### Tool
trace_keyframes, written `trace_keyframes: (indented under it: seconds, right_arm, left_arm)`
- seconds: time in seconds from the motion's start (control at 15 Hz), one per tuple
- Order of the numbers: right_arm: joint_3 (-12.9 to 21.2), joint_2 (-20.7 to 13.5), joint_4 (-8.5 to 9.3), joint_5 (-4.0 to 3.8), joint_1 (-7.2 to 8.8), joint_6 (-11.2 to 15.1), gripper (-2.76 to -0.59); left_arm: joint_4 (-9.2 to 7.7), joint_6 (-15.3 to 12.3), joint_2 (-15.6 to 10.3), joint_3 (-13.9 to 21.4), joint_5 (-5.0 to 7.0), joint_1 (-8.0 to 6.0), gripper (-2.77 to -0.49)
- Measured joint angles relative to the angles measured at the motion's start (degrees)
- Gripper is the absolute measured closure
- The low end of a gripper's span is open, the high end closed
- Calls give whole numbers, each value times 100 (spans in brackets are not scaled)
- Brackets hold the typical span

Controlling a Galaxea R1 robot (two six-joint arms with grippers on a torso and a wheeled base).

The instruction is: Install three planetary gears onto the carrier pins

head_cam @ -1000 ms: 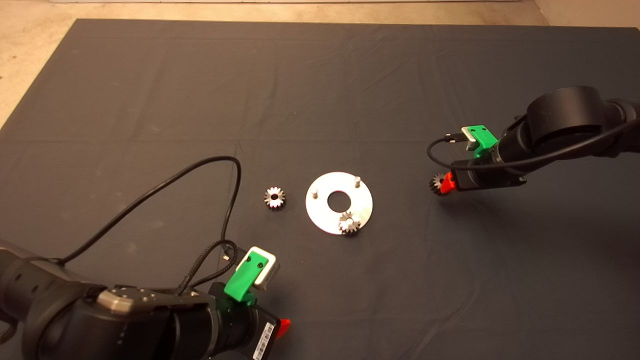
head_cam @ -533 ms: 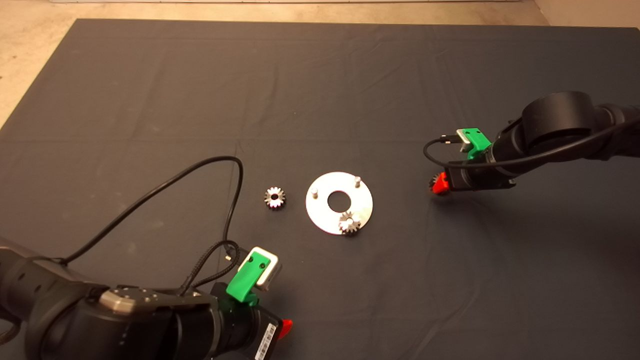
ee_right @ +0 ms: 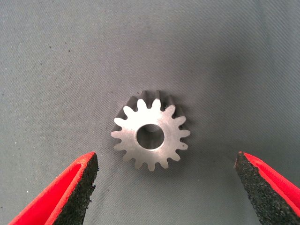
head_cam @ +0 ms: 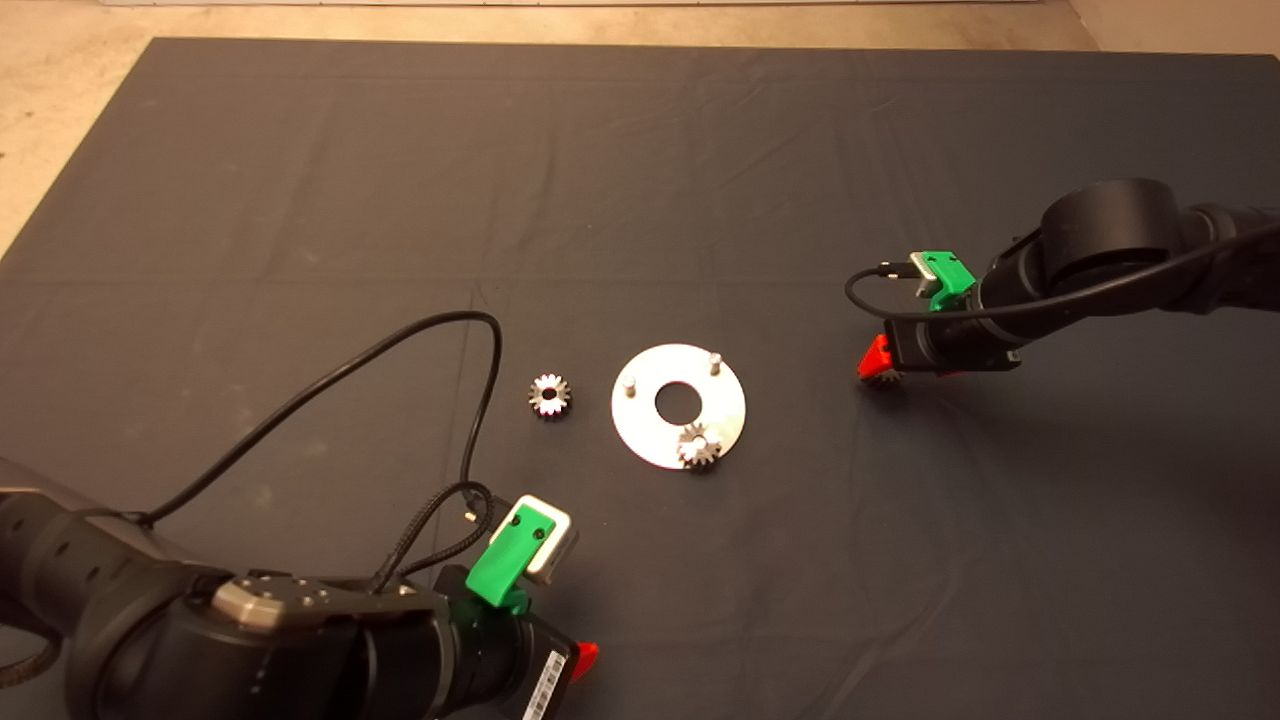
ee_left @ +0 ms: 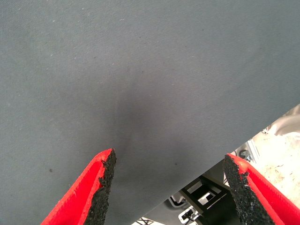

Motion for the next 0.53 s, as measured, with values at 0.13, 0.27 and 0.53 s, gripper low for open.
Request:
trace_keyframes:
  seconds: [0.13, 0.27, 0.53]
  right_arm:
    - [-88, 0, -3, 3, -13, -20, -218]
    - [-94, 2, -2, 11, -13, -20, -218]
    - [-94, 50, -2, 201, -80, -20, -209]
  left_arm:
    - [0, 0, 5, 0, 2, -9, -162]
    - [0, -2, 5, 0, 0, -9, -162]
    - [0, -2, 6, 0, 2, -9, -162]
